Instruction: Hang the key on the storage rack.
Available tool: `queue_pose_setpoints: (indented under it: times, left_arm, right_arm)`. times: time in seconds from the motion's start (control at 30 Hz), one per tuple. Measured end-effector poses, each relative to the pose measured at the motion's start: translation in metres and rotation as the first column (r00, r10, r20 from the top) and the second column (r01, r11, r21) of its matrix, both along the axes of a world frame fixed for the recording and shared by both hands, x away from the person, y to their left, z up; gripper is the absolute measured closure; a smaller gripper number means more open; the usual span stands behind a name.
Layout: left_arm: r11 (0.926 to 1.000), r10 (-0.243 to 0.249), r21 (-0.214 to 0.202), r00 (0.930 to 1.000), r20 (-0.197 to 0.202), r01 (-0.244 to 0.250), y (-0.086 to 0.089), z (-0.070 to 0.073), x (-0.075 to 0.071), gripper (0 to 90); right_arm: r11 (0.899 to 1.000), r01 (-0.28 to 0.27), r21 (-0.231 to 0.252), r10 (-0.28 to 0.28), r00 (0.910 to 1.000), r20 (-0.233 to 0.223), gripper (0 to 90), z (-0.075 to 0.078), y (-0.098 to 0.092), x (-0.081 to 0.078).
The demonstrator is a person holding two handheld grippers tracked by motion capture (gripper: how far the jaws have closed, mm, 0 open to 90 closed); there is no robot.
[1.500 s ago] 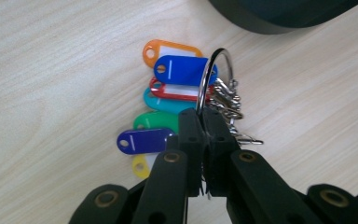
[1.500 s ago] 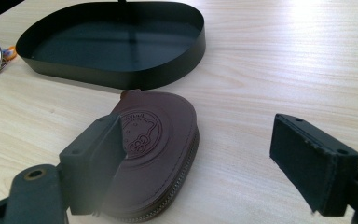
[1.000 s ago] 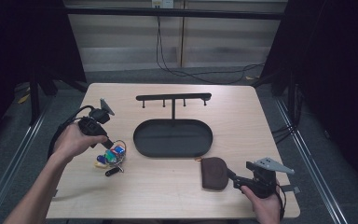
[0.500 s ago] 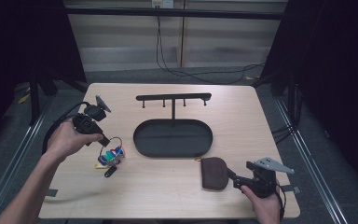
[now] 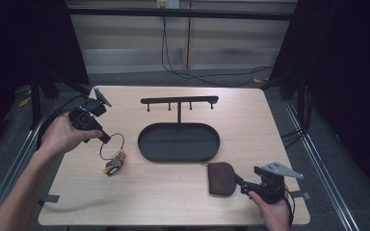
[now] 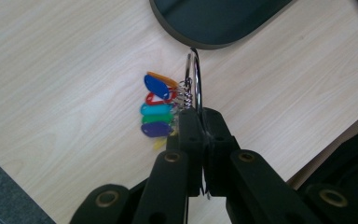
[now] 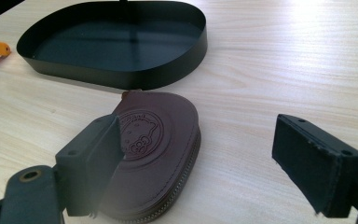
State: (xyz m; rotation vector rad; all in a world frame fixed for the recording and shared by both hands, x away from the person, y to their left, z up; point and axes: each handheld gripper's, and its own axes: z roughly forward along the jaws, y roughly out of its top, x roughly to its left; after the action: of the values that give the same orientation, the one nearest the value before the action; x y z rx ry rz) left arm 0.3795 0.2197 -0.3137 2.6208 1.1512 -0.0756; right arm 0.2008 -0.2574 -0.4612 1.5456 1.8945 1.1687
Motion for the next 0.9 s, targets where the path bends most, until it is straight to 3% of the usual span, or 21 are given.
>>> queue_pose_setpoints:
  times: [0.4, 0.73, 0.9]
  left_arm:
    - [0.9997, -0.021, 0.014, 0.9996, 0.022, 0.020, -0.001, 0.015, -0.003, 88.4]
    - [0.9998, -0.020, -0.008, 0.9993, 0.032, 0.020, 0.004, 0.033, -0.006, 88.3]
    - [0.9987, -0.045, -0.023, 0.9982, 0.041, 0.046, 0.005, 0.040, -0.008, 88.3]
  right_arm:
    - [1.000, 0.005, 0.003, -0.005, 1.0000, -0.001, 15.6, 0.000, 0.000, 0.000]
    - [1.000, 0.005, 0.001, -0.005, 1.0000, 0.000, 15.6, 0.000, 0.000, 0.000]
    - [1.000, 0.002, 0.000, -0.002, 1.0000, 0.000, 15.2, 0.000, 0.000, 0.000]
